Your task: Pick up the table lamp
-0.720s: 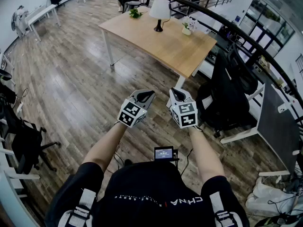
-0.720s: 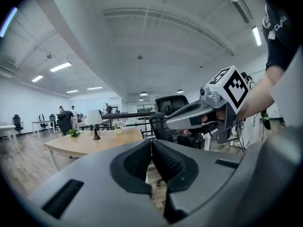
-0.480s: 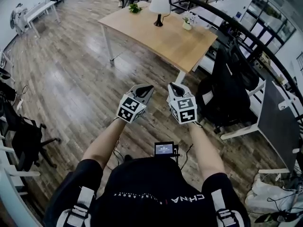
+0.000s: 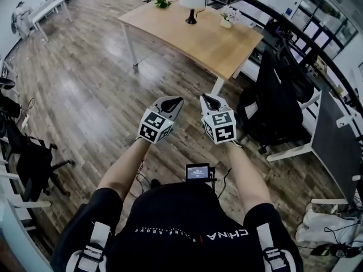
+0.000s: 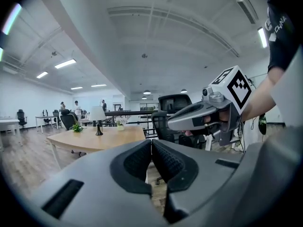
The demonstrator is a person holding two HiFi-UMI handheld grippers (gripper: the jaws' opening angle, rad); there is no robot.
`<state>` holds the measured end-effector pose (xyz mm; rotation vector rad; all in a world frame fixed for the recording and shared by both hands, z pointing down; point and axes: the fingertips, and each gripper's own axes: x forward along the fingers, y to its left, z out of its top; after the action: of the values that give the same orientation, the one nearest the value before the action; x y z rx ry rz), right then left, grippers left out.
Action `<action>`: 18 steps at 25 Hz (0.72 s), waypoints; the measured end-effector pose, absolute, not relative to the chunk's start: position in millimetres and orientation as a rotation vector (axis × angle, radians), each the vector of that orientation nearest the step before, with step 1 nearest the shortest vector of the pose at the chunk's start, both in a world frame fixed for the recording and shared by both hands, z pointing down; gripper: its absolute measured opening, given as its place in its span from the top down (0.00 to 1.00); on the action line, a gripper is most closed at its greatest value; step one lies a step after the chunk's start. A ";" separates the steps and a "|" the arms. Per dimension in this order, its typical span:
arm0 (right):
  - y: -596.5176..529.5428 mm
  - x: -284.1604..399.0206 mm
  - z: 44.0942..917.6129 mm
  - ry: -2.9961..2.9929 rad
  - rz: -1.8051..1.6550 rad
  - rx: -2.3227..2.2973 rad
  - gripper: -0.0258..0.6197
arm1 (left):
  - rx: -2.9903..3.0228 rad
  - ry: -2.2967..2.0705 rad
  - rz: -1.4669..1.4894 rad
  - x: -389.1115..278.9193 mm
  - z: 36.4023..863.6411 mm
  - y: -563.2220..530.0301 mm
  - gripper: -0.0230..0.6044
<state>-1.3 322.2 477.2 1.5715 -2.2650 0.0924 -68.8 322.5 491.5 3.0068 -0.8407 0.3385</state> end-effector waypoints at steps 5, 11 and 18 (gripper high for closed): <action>324.3 -0.3 481.8 -2.275 0.103 1.553 0.91 | 3.001 -0.837 0.349 -64.5 497.2 324.3 0.93; 326.7 8.4 487.2 -2.284 0.119 1.544 0.91 | 2.979 -0.860 0.359 -59.1 505.2 325.5 0.93; 328.7 30.8 496.8 -2.304 0.157 1.554 0.91 | 2.974 -0.890 0.415 -43.0 512.9 326.4 0.93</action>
<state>30.8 328.7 496.8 1.5541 -2.3039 0.1575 -43.0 326.4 512.9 2.9736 -0.8900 0.4154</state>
